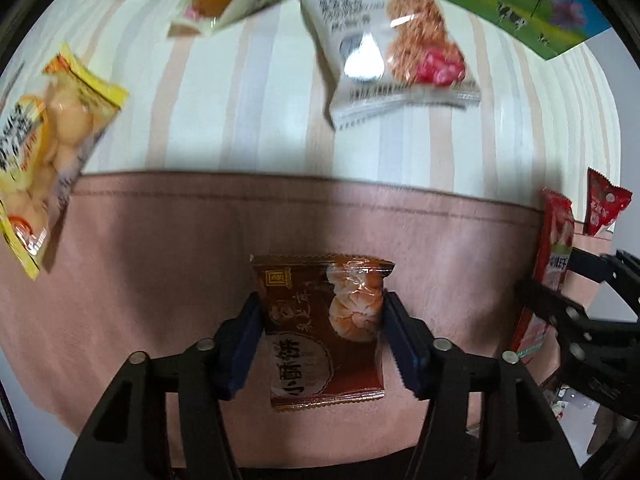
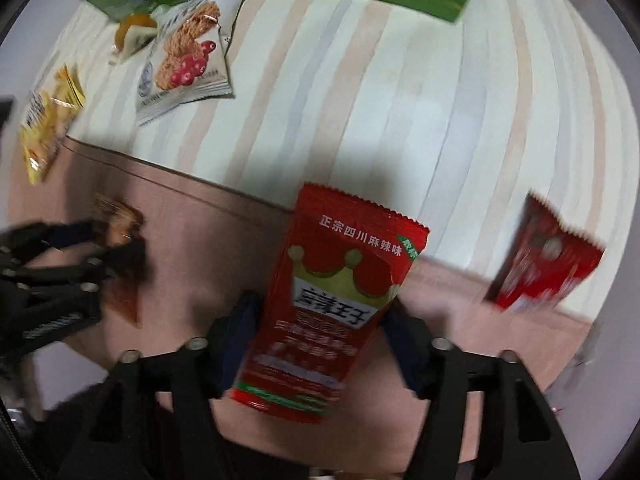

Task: Organize snacks
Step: 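Grasp the brown shrimp cracker bag with the left tool while the right tool grasps the red spicy strip pack, then carry both packs into the box and open both tools to release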

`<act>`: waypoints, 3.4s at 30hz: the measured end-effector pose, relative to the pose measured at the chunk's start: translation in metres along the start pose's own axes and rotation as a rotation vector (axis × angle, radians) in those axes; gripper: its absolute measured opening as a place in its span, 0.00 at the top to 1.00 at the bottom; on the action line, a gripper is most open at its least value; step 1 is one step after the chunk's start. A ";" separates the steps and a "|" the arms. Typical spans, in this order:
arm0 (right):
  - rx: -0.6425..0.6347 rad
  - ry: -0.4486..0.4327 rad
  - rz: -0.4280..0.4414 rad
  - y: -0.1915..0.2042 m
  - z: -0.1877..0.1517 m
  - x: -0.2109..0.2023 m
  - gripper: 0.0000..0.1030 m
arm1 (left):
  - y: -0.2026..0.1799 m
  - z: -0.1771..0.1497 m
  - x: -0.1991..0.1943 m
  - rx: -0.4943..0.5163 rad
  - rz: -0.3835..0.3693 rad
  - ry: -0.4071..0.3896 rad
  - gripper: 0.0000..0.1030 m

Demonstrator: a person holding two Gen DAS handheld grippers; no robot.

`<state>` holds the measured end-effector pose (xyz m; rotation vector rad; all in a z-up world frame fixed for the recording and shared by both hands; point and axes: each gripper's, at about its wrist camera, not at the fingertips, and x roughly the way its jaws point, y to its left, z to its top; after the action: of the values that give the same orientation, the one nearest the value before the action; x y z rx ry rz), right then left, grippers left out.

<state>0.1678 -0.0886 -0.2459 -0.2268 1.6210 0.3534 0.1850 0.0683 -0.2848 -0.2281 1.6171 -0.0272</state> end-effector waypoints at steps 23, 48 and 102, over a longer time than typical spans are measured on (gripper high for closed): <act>0.374 -0.184 0.053 0.004 -0.049 0.001 0.53 | -0.021 -0.048 -0.042 -0.003 -0.021 -0.112 0.46; 0.202 -0.438 0.062 -0.064 0.211 -0.222 0.54 | -0.009 0.214 -0.242 0.055 -0.001 -0.341 0.46; 0.213 -0.427 -0.060 -0.040 0.170 -0.203 0.10 | 0.006 0.147 -0.232 0.086 0.126 -0.543 0.08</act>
<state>0.3572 -0.0775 -0.0571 -0.0329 1.2151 0.1659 0.3394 0.1301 -0.0664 -0.0571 1.0834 0.0582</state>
